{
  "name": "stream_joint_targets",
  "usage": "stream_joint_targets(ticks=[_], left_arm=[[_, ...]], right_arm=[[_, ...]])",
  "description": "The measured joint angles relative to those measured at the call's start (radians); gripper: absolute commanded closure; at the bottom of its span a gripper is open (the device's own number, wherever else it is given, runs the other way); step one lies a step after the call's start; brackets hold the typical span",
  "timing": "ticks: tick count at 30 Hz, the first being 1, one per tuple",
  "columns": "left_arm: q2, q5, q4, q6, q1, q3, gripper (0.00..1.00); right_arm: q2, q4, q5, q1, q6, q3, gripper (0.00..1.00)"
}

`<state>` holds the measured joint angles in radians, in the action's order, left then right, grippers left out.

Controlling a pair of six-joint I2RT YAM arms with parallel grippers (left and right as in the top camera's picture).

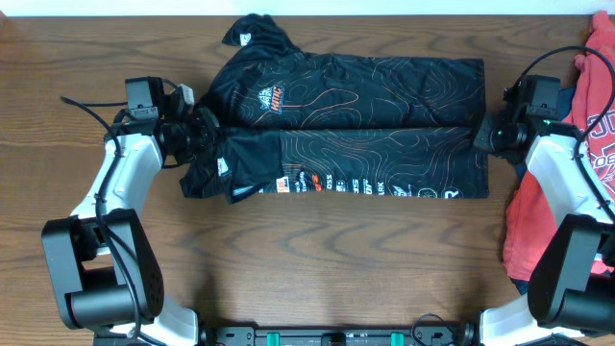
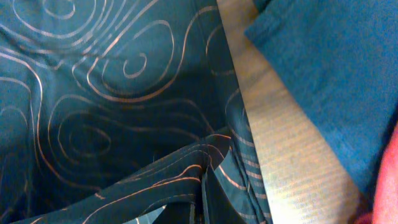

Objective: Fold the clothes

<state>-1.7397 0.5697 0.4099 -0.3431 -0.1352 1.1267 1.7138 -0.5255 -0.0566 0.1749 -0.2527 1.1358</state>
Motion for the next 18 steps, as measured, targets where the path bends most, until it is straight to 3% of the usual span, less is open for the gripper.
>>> stream_joint_targets(ticks=[9,11,13,15,18], left_arm=[[-0.002,0.000,-0.095,-0.005,0.000,0.000,0.92],[-0.002,0.000,-0.120,-0.003,0.000,0.000,0.83],[-0.002,-0.007,-0.143,-0.007,0.000,0.000,0.57],[-0.002,-0.017,-0.163,-0.012,0.000,0.000,0.31],[-0.002,-0.022,-0.181,-0.018,0.006,0.000,0.24]], right_arm=[[0.020,0.060,0.001,-0.013,0.000,0.000,0.99],[0.023,0.060,0.000,-0.013,0.000,0.000,0.99],[0.023,0.061,0.010,-0.012,-0.001,0.000,0.98],[0.023,0.063,0.019,-0.011,-0.004,0.000,0.87],[0.023,0.064,0.029,-0.011,-0.011,0.000,0.51]])
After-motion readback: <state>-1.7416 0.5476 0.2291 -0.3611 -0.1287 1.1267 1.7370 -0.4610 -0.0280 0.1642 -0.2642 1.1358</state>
